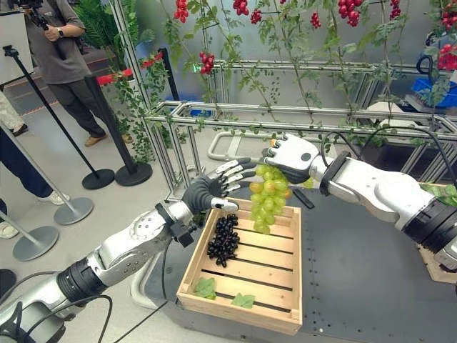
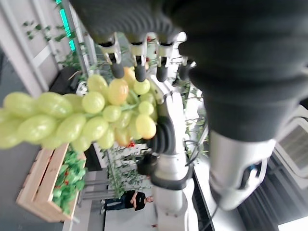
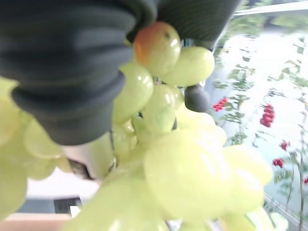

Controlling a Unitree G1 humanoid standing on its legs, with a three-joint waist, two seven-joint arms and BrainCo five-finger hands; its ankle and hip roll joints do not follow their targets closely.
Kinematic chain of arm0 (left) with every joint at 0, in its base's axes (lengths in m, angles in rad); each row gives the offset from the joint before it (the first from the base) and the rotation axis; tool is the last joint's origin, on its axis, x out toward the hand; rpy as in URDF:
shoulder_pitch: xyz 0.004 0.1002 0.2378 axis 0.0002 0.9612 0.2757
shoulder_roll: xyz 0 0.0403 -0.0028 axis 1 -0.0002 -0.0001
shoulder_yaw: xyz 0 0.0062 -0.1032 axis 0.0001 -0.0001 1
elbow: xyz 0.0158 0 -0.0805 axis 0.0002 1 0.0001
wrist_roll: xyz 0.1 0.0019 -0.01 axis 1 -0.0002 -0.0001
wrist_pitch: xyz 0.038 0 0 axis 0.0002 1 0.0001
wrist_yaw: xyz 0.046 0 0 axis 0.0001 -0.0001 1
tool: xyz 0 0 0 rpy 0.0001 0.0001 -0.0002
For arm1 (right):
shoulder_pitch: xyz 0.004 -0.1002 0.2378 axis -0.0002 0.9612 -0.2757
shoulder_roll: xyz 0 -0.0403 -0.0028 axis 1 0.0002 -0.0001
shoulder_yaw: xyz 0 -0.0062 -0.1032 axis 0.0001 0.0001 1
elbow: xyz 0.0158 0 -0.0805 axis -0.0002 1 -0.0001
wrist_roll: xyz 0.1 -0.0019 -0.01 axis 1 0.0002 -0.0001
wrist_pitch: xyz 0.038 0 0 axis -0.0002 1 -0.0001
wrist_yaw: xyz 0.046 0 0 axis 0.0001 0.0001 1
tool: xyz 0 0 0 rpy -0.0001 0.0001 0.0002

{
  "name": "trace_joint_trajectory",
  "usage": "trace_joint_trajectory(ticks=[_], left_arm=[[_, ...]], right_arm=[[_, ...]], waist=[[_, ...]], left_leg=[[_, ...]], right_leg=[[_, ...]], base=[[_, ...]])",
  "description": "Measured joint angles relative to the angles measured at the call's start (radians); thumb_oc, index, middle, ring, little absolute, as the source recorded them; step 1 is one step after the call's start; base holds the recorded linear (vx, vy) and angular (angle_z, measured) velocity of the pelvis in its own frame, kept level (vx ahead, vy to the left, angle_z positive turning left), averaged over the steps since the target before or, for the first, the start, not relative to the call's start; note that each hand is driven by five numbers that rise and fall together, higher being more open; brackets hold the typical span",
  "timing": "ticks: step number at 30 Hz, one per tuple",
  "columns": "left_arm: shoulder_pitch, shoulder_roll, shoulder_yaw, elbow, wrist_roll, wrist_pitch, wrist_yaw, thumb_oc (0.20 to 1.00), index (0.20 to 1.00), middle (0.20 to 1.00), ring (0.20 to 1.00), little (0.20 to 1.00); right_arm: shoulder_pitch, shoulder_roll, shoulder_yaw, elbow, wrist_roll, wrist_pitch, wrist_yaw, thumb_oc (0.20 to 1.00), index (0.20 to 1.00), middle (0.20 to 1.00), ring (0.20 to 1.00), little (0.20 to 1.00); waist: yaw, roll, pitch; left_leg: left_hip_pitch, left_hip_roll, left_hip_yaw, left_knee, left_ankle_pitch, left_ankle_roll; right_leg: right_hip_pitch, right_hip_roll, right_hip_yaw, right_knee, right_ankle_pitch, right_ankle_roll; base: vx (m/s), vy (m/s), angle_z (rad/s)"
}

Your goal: Pick up the fruits from the basket on one side to the basket on the other side

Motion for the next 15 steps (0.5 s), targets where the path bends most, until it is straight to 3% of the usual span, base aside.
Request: trace_joint_trajectory(ticks=[15], left_arm=[[0.021, -0.085, -0.033, 0.036, -0.049, 0.044, 0.035, 1.0, 1.0, 1.0, 1.0, 1.0]], right_arm=[[-0.039, -0.001, 0.02, -0.046, -0.119, 0.033, -0.07, 0.2, 0.2, 0.2, 0.2, 0.2]], waist=[[0.0, 0.0, -0.001]], left_leg=[[0.001, -0.002, -0.006, 0.0, 0.0, 0.0]], right_leg=[[0.005, -0.002, -0.005, -0.002, 0.0, 0.0]], base=[[0.0, 0.0, 0.01]])
